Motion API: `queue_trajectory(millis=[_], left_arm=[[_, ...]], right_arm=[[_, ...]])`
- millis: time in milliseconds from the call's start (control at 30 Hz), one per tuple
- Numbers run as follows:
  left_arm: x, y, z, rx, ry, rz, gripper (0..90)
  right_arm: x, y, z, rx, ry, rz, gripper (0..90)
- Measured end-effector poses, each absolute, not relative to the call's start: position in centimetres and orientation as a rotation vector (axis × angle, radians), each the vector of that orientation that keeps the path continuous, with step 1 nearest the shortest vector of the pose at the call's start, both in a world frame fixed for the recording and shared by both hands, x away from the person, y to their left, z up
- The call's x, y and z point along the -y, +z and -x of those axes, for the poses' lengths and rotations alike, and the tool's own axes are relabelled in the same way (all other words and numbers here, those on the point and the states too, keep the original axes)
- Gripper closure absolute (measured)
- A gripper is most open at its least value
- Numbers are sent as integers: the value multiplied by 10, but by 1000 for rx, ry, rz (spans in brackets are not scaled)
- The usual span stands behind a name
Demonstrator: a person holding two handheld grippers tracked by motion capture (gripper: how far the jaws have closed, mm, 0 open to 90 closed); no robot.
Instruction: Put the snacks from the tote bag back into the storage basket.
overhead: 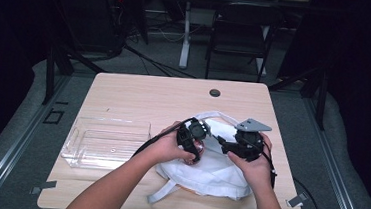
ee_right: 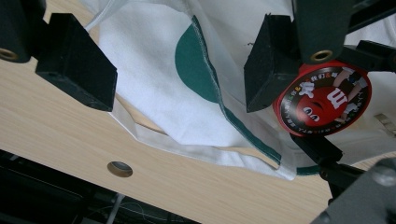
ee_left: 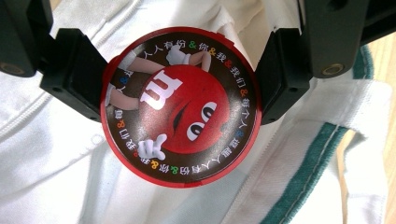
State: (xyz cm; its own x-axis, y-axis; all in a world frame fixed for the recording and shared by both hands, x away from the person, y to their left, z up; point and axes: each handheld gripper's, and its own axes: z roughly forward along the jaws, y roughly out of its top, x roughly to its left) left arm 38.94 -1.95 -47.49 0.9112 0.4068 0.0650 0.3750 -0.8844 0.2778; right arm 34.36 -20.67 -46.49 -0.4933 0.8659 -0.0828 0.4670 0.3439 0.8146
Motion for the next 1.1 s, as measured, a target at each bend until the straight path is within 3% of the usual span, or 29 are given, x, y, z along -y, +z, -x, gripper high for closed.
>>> queue_trajectory(millis=[1100], left_arm=[[16, -441, -377, -530, 214, -2803, 255]], right_arm=[[208, -467, -345, -2102, 1022, -1162, 255]])
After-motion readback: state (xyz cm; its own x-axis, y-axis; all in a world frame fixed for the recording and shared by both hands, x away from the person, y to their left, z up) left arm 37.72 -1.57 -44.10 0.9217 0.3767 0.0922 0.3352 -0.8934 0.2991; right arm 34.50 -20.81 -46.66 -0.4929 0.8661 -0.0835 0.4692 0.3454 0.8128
